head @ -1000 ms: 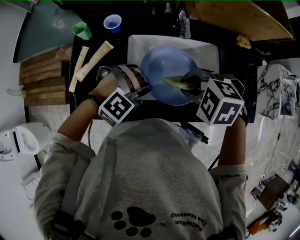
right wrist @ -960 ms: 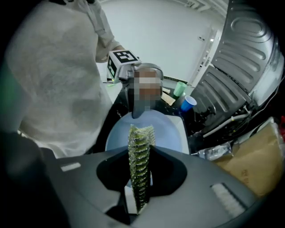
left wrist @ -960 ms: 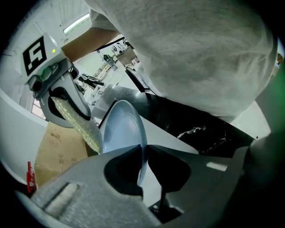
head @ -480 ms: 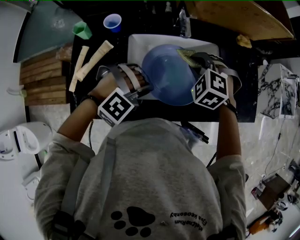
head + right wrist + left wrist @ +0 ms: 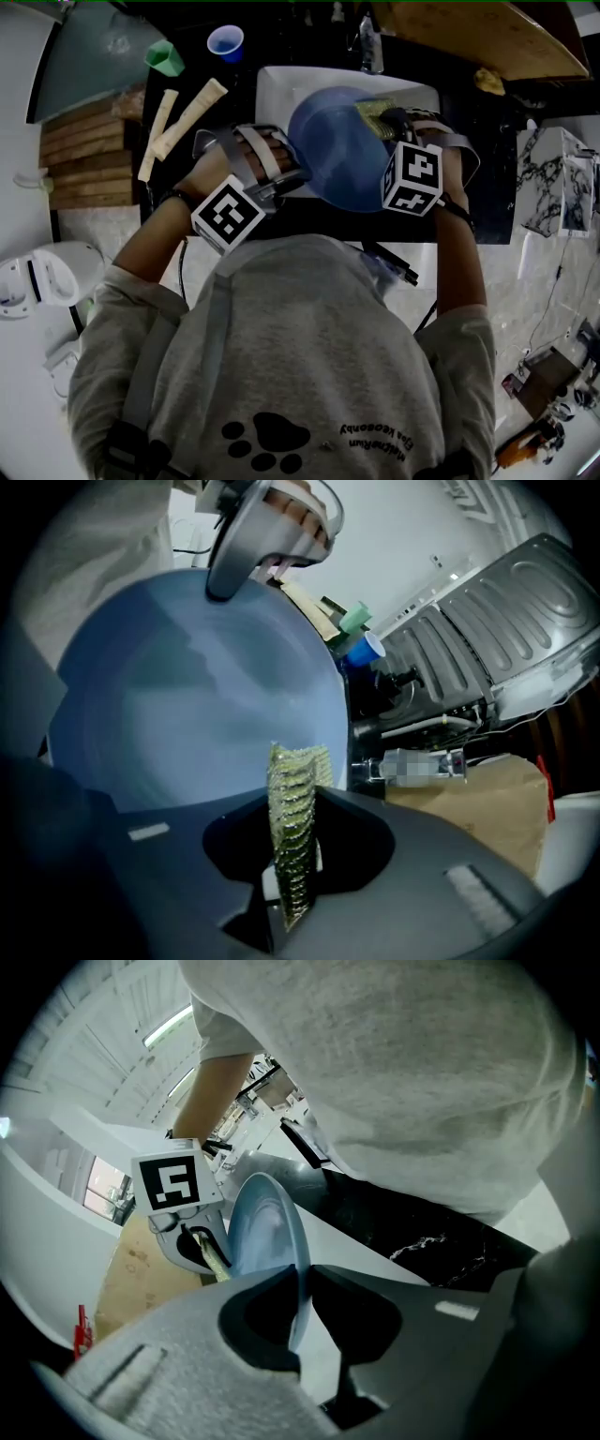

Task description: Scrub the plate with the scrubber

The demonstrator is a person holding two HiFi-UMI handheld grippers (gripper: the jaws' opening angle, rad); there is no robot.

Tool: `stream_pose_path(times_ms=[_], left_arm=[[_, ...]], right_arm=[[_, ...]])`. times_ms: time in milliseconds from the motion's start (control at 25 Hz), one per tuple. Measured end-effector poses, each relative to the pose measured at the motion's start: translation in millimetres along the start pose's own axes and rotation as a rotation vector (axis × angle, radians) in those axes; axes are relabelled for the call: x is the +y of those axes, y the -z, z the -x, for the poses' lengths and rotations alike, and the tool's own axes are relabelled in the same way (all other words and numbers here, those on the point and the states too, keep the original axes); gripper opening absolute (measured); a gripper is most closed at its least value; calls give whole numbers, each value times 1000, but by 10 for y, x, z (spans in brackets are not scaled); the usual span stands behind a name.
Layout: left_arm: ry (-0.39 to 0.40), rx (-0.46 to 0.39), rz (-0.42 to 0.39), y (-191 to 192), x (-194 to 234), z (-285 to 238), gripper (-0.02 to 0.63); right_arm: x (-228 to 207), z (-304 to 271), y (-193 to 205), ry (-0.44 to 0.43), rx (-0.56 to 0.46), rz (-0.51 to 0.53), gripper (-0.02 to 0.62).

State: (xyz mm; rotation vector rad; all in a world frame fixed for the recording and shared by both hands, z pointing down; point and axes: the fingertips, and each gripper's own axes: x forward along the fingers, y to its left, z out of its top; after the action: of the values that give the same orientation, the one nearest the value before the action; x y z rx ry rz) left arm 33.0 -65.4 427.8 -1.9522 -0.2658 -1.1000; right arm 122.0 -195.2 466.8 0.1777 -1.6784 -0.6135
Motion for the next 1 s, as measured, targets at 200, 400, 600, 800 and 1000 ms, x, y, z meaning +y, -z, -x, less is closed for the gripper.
stream_pose_path(times_ms=[200, 400, 600, 800, 1000], left_arm=[[-23, -10, 4, -25, 8, 10, 52], [-17, 12, -10, 32, -10, 4, 52], [-8, 11, 1, 38, -65, -14, 54], [-8, 18, 32, 116, -84, -10, 55], [-6, 32, 32, 163, -103, -13, 57]], right_arm=[[288, 1, 22, -164, 27, -5, 67], [556, 114, -35, -329, 20, -59, 67], [746, 240, -51, -453, 26, -92, 66], [858, 393, -146, -542, 3, -133, 66], [961, 554, -281, -629, -35, -165, 66]])
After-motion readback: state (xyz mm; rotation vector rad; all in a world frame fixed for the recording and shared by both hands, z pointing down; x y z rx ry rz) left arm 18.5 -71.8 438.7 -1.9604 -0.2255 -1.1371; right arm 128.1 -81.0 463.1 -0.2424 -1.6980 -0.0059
